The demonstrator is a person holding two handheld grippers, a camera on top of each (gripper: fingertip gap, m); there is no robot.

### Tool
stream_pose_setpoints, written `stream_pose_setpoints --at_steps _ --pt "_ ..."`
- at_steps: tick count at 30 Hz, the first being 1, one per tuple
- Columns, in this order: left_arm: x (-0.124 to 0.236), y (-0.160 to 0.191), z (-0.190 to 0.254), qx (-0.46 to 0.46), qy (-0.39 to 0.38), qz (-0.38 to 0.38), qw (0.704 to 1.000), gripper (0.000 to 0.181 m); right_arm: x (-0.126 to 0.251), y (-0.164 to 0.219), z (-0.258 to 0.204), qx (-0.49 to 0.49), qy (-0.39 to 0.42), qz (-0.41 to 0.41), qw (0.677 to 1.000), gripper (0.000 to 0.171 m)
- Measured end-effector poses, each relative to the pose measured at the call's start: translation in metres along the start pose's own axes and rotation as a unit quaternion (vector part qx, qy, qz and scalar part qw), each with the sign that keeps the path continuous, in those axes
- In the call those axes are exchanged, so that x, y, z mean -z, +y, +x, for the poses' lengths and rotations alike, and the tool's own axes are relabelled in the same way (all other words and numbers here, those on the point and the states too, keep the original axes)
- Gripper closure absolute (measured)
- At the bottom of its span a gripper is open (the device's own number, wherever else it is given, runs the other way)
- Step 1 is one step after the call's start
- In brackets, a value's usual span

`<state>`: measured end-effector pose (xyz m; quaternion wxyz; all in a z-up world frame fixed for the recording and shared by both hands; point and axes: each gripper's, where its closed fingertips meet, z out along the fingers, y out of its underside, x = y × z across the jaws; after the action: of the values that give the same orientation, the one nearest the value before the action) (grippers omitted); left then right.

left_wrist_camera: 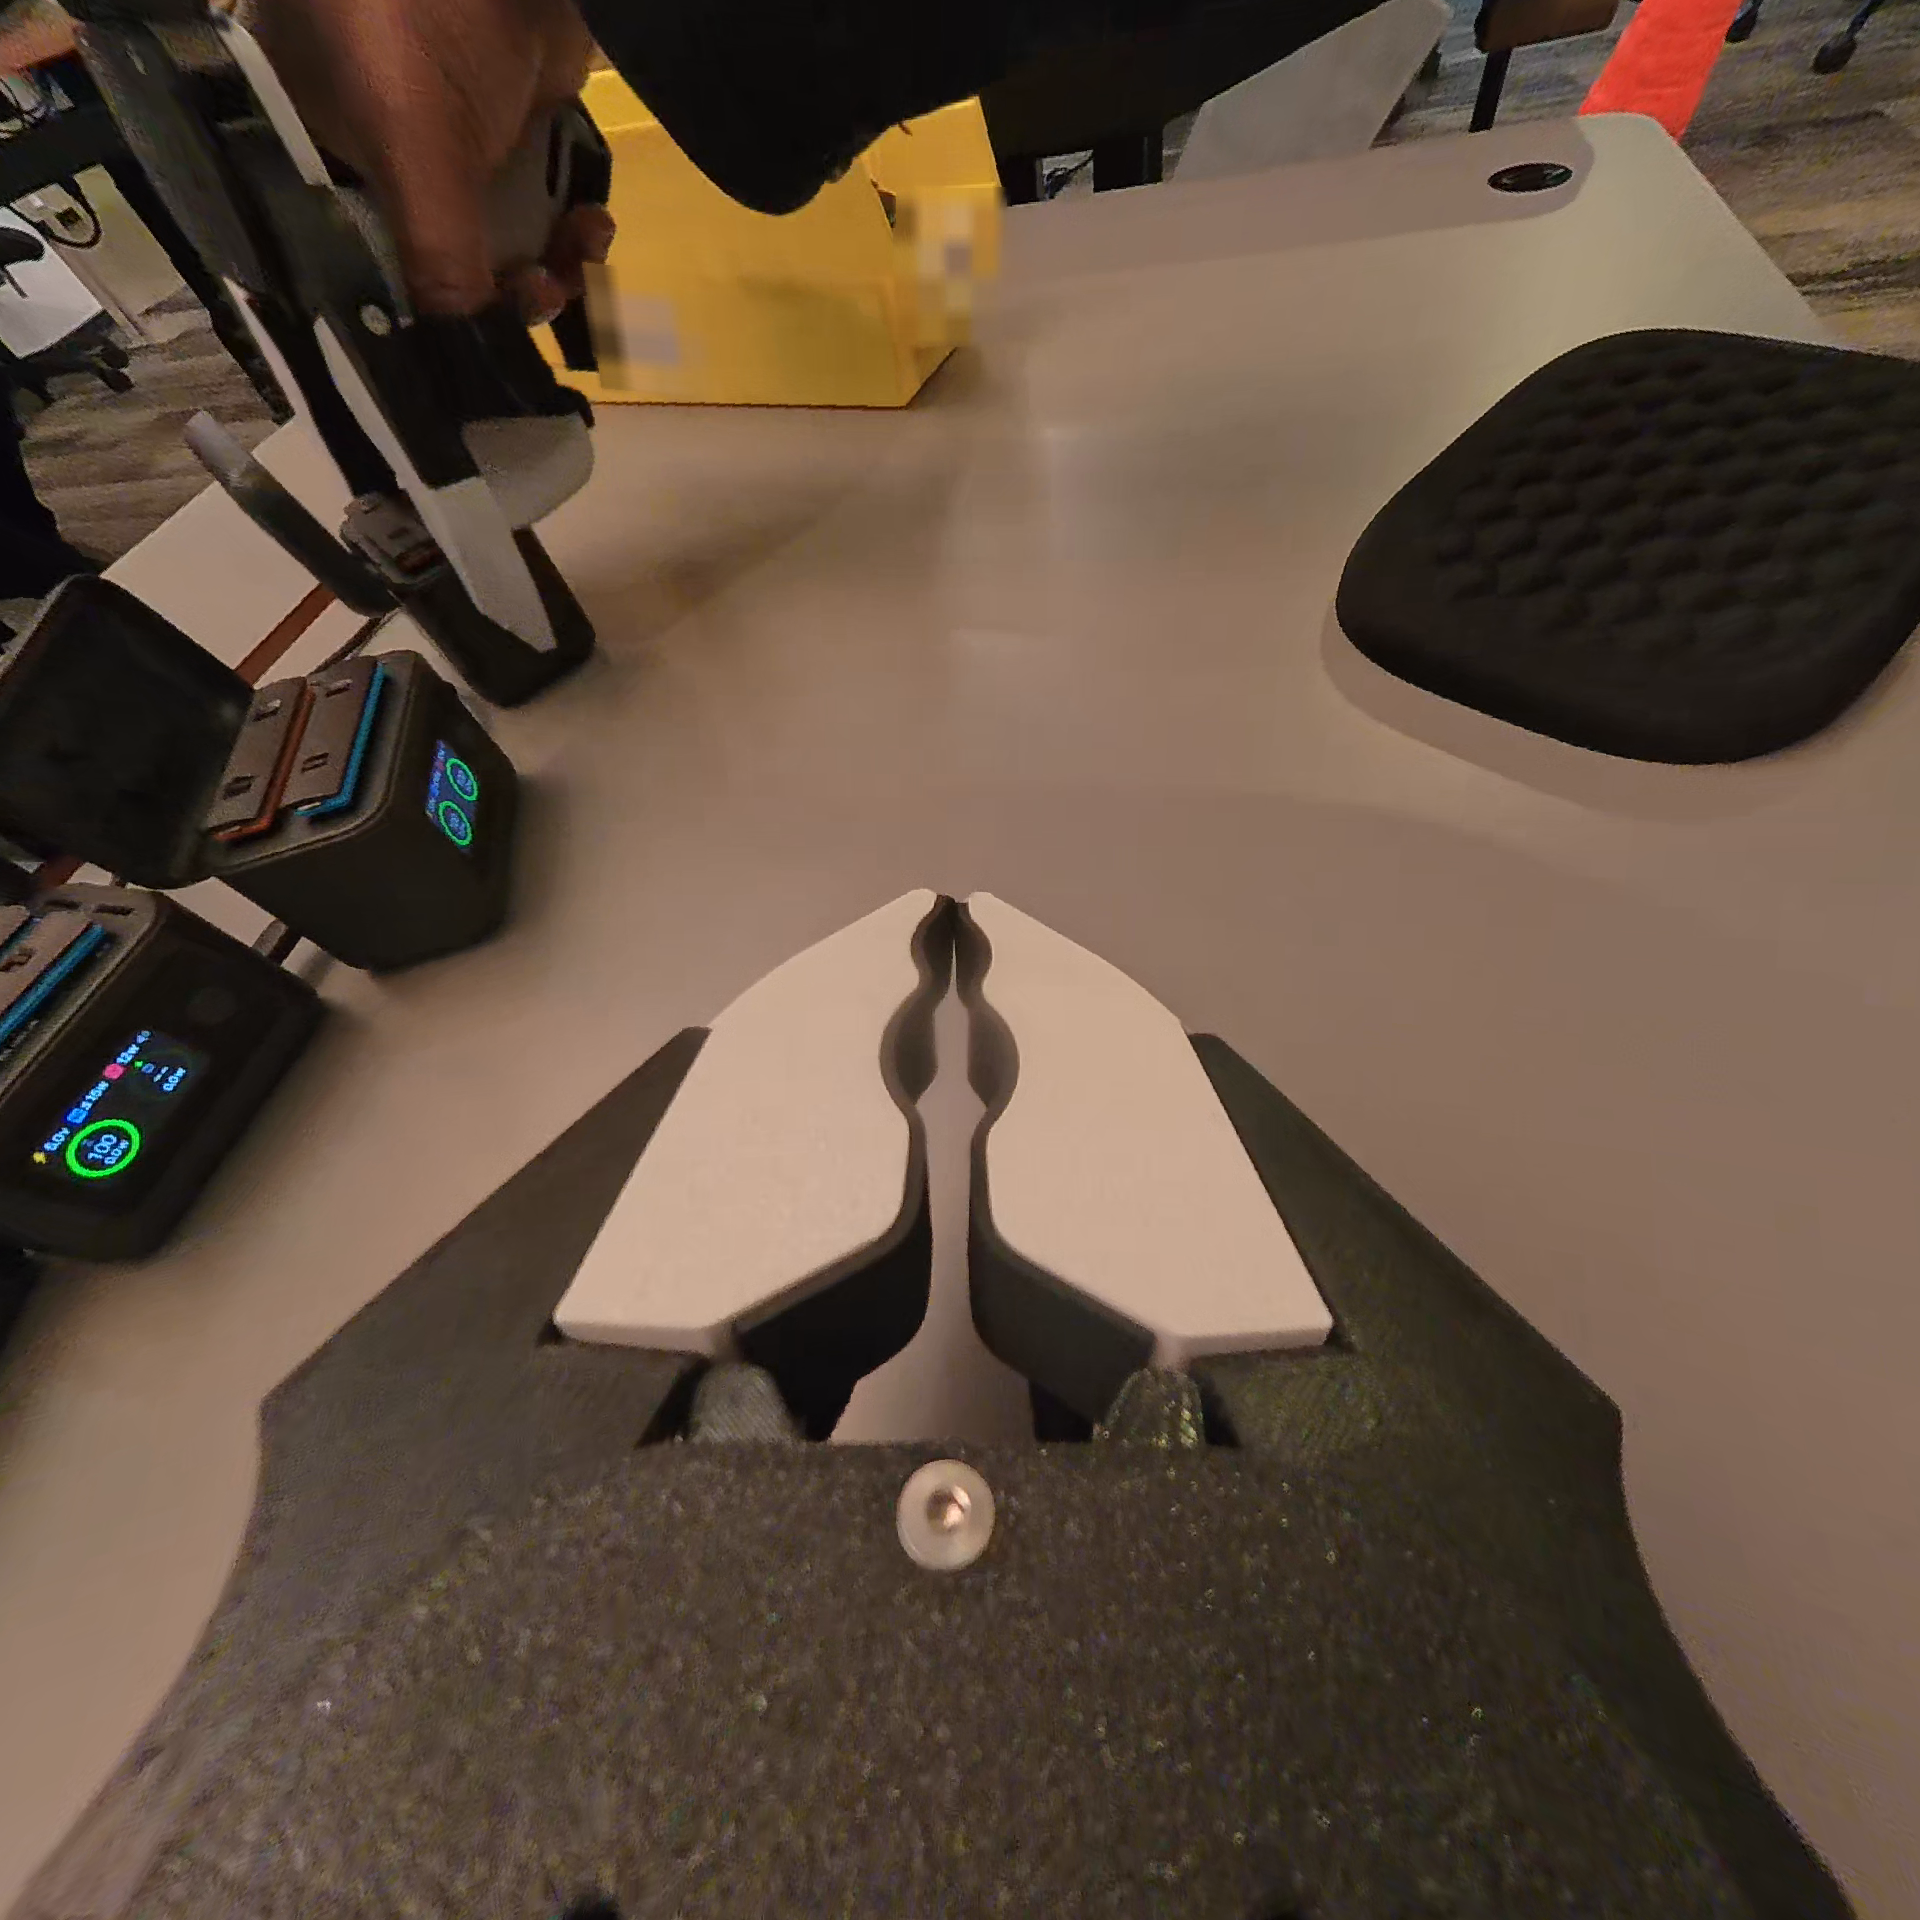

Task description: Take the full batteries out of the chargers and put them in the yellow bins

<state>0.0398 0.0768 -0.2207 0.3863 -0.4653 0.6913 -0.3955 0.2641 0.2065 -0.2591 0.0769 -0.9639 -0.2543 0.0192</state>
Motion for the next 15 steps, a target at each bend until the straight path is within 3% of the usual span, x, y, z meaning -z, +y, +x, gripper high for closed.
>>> stream_pose_setpoints --at_steps 7,15 --pt "-0.002 0.003 0.003 -0.002 0.005 -0.007 1.000 0.181 0.002 0.007 -0.020 -0.155 0.024 -0.042 0.987 0.079" --pt "-0.002 0.005 0.003 -0.004 0.004 -0.013 1.000 0.181 0.001 -0.001 -0.034 -0.181 0.033 -0.030 0.983 0.079"
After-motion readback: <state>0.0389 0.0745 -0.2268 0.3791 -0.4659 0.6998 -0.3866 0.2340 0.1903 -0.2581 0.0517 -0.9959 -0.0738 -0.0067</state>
